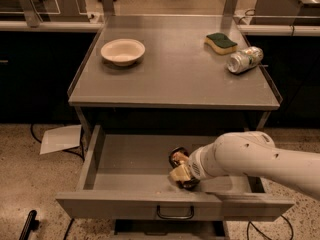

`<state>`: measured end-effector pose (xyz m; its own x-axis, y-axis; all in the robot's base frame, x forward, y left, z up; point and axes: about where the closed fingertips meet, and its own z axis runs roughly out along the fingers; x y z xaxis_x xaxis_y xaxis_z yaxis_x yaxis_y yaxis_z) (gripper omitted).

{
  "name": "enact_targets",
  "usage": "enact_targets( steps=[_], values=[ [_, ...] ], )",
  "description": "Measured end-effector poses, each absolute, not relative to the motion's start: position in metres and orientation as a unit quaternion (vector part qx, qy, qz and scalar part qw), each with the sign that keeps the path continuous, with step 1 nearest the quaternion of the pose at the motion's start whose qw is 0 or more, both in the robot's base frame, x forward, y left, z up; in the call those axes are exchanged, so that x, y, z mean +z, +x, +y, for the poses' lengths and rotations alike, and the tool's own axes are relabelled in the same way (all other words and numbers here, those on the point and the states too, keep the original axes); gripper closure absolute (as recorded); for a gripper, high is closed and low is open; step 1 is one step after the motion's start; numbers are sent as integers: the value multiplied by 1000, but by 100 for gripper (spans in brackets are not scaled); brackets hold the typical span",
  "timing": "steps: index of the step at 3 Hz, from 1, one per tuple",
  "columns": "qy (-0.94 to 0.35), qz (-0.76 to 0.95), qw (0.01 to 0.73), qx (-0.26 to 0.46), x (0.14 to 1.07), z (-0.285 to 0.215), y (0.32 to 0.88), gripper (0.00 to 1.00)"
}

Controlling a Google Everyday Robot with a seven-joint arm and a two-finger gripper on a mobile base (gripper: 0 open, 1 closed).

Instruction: Pick orange can from top drawer and place on counter

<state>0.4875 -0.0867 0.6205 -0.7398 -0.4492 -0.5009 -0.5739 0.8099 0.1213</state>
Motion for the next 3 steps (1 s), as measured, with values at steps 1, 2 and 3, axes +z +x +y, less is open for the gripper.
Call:
enact_targets(
  steps=[1, 2, 3],
  values=[
    [-277, 923, 231, 135, 621, -87, 488, 65],
    [-277, 923, 231, 135, 621, -87, 488, 89],
    [-277, 923, 231, 135, 621, -87, 488, 100]
  ],
)
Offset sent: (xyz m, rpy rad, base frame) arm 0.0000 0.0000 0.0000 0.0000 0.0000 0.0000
